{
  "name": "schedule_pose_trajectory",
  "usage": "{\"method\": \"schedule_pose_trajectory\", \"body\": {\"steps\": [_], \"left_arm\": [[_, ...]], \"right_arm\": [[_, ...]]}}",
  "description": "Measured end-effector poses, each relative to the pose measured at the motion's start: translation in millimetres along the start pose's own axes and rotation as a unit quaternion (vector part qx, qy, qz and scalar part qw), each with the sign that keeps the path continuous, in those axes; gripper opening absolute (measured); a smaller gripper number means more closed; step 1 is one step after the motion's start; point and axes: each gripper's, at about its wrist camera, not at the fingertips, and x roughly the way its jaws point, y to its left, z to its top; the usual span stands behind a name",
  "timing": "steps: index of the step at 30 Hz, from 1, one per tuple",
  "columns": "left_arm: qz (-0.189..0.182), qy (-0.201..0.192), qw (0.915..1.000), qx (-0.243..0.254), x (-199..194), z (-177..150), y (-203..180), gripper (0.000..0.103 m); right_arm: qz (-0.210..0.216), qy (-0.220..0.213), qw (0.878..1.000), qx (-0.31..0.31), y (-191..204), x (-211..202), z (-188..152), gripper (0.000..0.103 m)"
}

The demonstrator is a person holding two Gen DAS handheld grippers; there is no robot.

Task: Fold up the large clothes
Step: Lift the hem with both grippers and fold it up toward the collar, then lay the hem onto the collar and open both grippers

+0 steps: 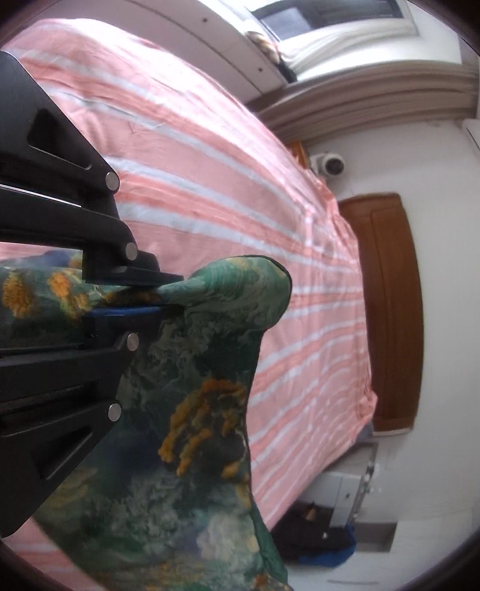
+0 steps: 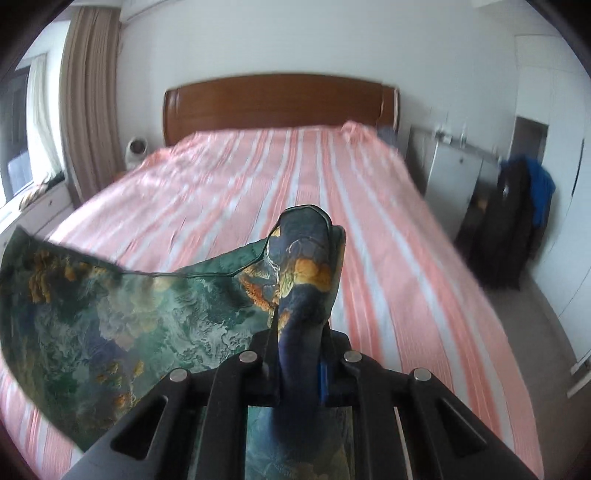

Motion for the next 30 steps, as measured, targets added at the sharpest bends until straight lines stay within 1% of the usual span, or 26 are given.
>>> {"method": "schedule_pose_trajectory", "body": {"steps": [1, 3, 4, 6, 7, 8, 9, 10, 11, 12, 14, 16, 19, 20, 21, 22, 23, 24, 25, 26, 27, 28, 29, 30], "left_arm": [[0.009, 0.013, 0.9999, -0.005, 24, -3, 0, 0.007], [0.022, 0.04, 0.9989, -0.005, 62, -18, -2, 0.007], [0.032, 0.061, 0.9976, 0.004, 88, -34, -4, 0.007], [0.038, 0.091, 0.995, 0.016, 117, -66, -6, 0.008], [0.028, 0.096, 0.9948, 0.017, 128, -86, -7, 0.008], [0.021, 0.088, 0.9958, 0.013, 128, -93, -7, 0.008], [0.021, 0.073, 0.997, 0.011, 125, -96, -8, 0.008], [0.02, 0.065, 0.9976, 0.01, 123, -97, -9, 0.009], [0.014, 0.065, 0.9978, 0.004, 124, -96, -7, 0.009], [0.006, 0.066, 0.9978, -0.004, 126, -97, -4, 0.01], [-0.004, 0.066, 0.9977, -0.017, 127, -99, 1, 0.012], [0.001, 0.06, 0.9981, -0.017, 127, -102, 0, 0.013], [0.017, 0.052, 0.9984, -0.008, 123, -101, -5, 0.015], [0.023, 0.051, 0.9984, -0.006, 122, -101, -5, 0.018], [0.028, 0.051, 0.9983, -0.006, 116, -105, -5, 0.025], [0.04, 0.054, 0.9977, -0.008, 115, -105, -3, 0.04], [0.054, 0.06, 0.9966, -0.013, 114, -103, -1, 0.05], [0.072, 0.071, 0.9947, -0.019, 111, -101, 3, 0.069], [0.08, 0.081, 0.9933, -0.021, 108, -97, 7, 0.08], [0.079, 0.088, 0.9928, -0.022, 102, -93, 11, 0.082], [0.072, 0.087, 0.9933, -0.024, 90, -88, 15, 0.083], [0.064, 0.08, 0.9944, -0.028, 77, -83, 17, 0.083], [0.053, 0.067, 0.9959, -0.029, 59, -77, 16, 0.084], [0.041, 0.054, 0.9973, -0.028, 43, -72, 13, 0.089]], "right_arm": [[-0.005, -0.004, 1.0, 0.007, 1, 17, 5, 0.014], [-0.009, 0.006, 1.0, 0.018, 2, 51, 3, 0.014], [-0.012, 0.017, 1.0, 0.02, 3, 71, -3, 0.014], [-0.015, 0.06, 0.998, 0.015, 5, 114, -25, 0.014], [-0.014, 0.086, 0.996, 0.015, 4, 134, -41, 0.014], [-0.006, 0.115, 0.993, 0.026, 2, 155, -63, 0.016], [0.008, 0.129, 0.99, 0.049, -5, 168, -82, 0.018], [0.021, 0.128, 0.989, 0.074, -12, 172, -96, 0.019], [0.033, 0.116, 0.988, 0.101, -20, 172, -104, 0.021], [0.042, 0.108, 0.986, 0.118, -27, 171, -107, 0.021], [0.063, 0.108, 0.981, 0.149, -39, 171, -109, 0.027], [0.07, 0.111, 0.978, 0.162, -43, 174, -111, 0.03], [0.068, 0.106, 0.979, 0.159, -41, 174, -112, 0.032], [0.067, 0.104, 0.979, 0.161, -40, 173, -112, 0.036], [0.068, 0.103, 0.979, 0.165, -41, 173, -113, 0.039], [0.068, 0.103, 0.978, 0.17, -39, 175, -113, 0.045], [0.072, 0.102, 0.976, 0.18, -44, 174, -113, 0.051], [0.085, 0.102, 0.972, 0.194, -49, 173, -113, 0.054], [0.102, 0.102, 0.967, 0.21, -55, 172, -112, 0.06], [0.119, 0.105, 0.961, 0.226, -62, 169, -110, 0.068], [0.124, 0.108, 0.957, 0.238, -69, 163, -105, 0.071], [0.122, 0.103, 0.955, 0.248, -76, 153, -101, 0.073], [0.123, 0.087, 0.954, 0.258, -83, 138, -94, 0.073], [0.127, 0.07, 0.954, 0.261, -89, 121, -87, 0.074]]}}
